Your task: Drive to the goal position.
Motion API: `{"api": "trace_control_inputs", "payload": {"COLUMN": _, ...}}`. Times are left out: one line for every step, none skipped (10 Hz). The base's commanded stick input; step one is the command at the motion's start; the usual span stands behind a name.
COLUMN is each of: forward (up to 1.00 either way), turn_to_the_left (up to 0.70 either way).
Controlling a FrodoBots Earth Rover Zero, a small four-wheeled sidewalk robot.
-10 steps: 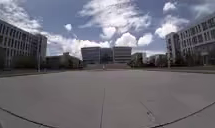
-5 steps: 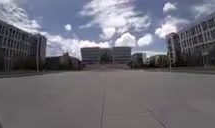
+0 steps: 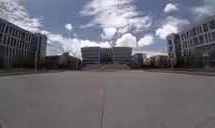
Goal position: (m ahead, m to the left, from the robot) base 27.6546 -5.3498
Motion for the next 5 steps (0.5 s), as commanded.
{"api": "trace_control_inputs", "payload": {"forward": 1.0, "turn_to_the_left": 0.02}}
{"api": "trace_control_inputs", "payload": {"forward": 1.0, "turn_to_the_left": 0.02}}
{"api": "trace_control_inputs", "payload": {"forward": 1.0, "turn_to_the_left": 0.02}}
{"api": "trace_control_inputs", "payload": {"forward": 1.0, "turn_to_the_left": 0.02}}
{"api": "trace_control_inputs", "payload": {"forward": 1.0, "turn_to_the_left": 0.02}}
